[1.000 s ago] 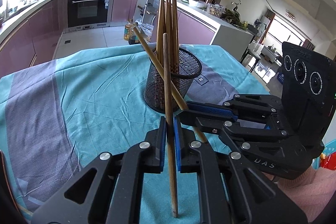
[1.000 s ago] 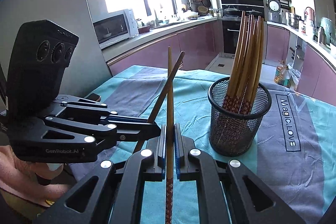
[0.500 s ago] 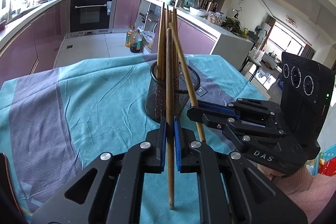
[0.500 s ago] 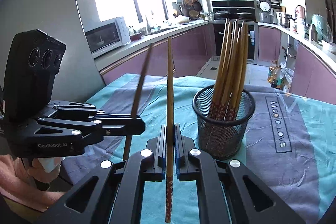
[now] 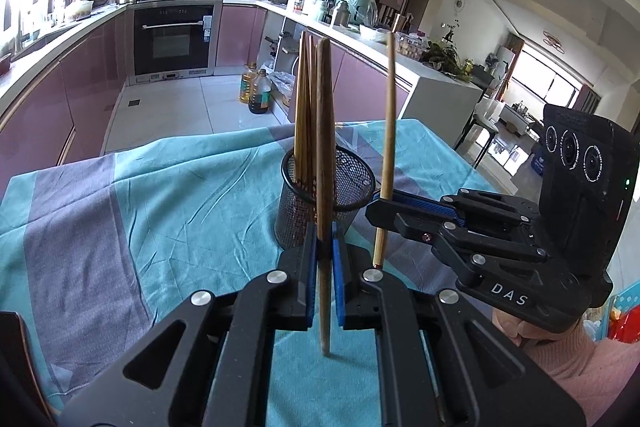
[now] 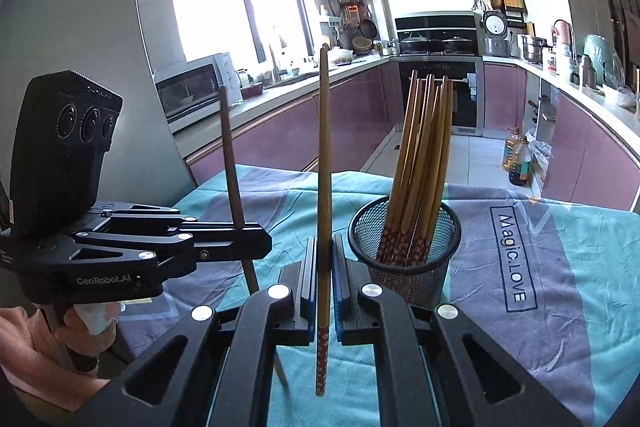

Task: Organize utensils
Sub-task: 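Bring both held chopsticks over the mesh cup rim, then lower the chopsticks into the cup among the others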

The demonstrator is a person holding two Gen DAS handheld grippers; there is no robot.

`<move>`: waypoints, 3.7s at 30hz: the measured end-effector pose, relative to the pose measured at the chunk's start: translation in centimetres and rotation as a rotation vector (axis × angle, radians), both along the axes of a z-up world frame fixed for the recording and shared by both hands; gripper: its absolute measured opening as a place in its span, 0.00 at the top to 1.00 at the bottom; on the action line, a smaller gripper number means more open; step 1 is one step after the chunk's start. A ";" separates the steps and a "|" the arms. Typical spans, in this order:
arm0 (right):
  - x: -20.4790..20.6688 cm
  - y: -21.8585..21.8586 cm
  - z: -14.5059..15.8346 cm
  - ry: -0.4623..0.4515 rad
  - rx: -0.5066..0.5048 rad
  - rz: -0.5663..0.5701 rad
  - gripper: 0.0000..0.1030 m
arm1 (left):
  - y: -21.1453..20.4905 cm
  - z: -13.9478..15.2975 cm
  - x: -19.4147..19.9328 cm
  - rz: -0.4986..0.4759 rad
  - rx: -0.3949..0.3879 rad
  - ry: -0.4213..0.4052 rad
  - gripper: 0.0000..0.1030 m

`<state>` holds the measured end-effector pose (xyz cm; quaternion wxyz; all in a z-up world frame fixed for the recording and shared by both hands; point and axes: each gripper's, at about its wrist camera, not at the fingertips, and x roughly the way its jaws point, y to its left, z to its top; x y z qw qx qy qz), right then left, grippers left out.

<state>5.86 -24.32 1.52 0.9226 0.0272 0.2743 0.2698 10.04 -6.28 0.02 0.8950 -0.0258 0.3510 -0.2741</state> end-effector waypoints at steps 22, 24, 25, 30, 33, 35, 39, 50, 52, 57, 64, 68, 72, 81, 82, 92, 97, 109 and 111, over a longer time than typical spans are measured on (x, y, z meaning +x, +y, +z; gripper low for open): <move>0.1 -0.9 2.0 -0.046 0.016 -0.030 0.94 | 0.5 2.2 0.3 0.013 -0.023 -0.057 0.93; 0.1 -1.0 2.1 -0.050 0.019 -0.030 0.94 | 0.5 2.5 0.3 0.015 -0.020 -0.064 0.93; 0.2 -1.0 2.1 -0.051 0.019 -0.031 0.94 | 0.5 2.6 0.3 0.015 -0.019 -0.067 0.93; 0.6 -1.1 2.2 -0.056 0.021 -0.033 0.94 | 0.3 3.2 0.2 0.015 -0.013 -0.081 0.93; 0.7 -1.1 2.2 -0.057 0.023 -0.035 0.94 | 0.1 3.6 0.1 0.016 -0.010 -0.086 0.93; 0.8 -1.1 2.3 -0.058 0.024 -0.035 0.94 | 0.1 3.8 0.1 0.015 -0.009 -0.090 0.93; 0.8 -1.1 2.4 -0.062 0.022 -0.035 0.94 | 0.1 3.9 -0.3 0.015 -0.007 -0.099 0.93; 0.8 -1.1 3.0 -0.080 0.028 -0.034 0.94 | -0.1 4.7 -0.5 0.012 -0.010 -0.119 0.93; 0.8 -1.1 3.0 -0.083 0.030 -0.034 0.94 | -0.1 5.0 -0.6 0.010 -0.011 -0.124 0.93; 1.0 -1.1 3.2 -0.091 0.034 -0.031 0.94 | 0.1 5.4 -0.7 -0.004 -0.024 -0.128 0.93; 1.1 -1.2 3.7 -0.102 0.041 -0.029 0.94 | -0.2 6.2 -0.8 0.002 -0.017 -0.147 0.93; 1.2 -1.3 3.8 -0.110 0.042 -0.029 0.94 | -0.2 6.6 -0.9 0.005 -0.020 -0.158 0.93; 1.3 -1.4 4.0 -0.113 0.046 -0.031 0.94 | 0.0 7.0 -1.3 0.007 -0.022 -0.170 0.93; 1.5 -1.6 4.5 -0.131 0.052 -0.032 0.94 | 0.4 8.4 -2.0 0.011 -0.038 -0.207 0.93; 1.6 -1.6 4.6 -0.133 0.053 -0.033 0.94 | 0.4 8.5 -2.1 0.010 -0.040 -0.211 0.93; 1.9 -1.5 5.0 -0.153 0.056 -0.047 0.94 | 0.3 9.1 -2.1 0.018 -0.040 -0.226 0.93; 2.1 -1.6 5.4 -0.164 0.057 -0.054 0.94 | 0.1 9.1 -1.9 0.022 -0.040 -0.225 0.93; 3.0 -1.1 5.6 -0.173 0.058 -0.078 0.94 | -0.9 9.2 -0.1 0.037 -0.035 -0.210 0.93; 3.1 -1.0 5.5 -0.172 0.057 -0.083 0.94 | -0.8 9.2 0.2 0.039 -0.036 -0.208 0.93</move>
